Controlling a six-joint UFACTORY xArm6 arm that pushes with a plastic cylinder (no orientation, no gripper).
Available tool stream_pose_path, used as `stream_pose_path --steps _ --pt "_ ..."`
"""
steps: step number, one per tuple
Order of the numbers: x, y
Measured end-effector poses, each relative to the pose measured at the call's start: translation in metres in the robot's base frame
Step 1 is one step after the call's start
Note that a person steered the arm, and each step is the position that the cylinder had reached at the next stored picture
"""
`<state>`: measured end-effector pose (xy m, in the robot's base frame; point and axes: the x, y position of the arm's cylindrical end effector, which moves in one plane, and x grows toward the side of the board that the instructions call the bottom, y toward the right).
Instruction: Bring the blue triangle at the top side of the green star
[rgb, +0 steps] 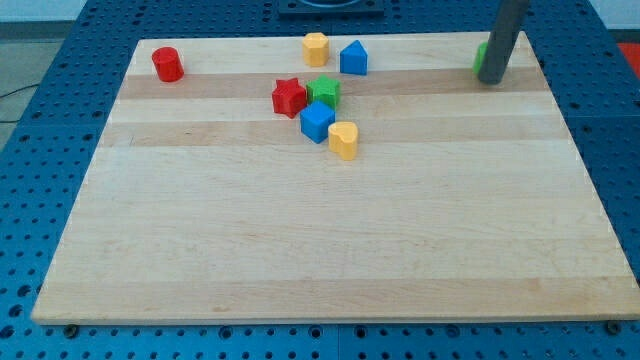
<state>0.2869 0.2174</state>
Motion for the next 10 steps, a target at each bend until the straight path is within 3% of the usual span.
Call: stream_pose_path --steps 4,5,7,8,10 --pt "-0.031 -0.041" --pt "-0.031 -0.085" --pt "-0.075 -0.114" --pt "-0.071 -0.153" --pt "0.025 -0.208"
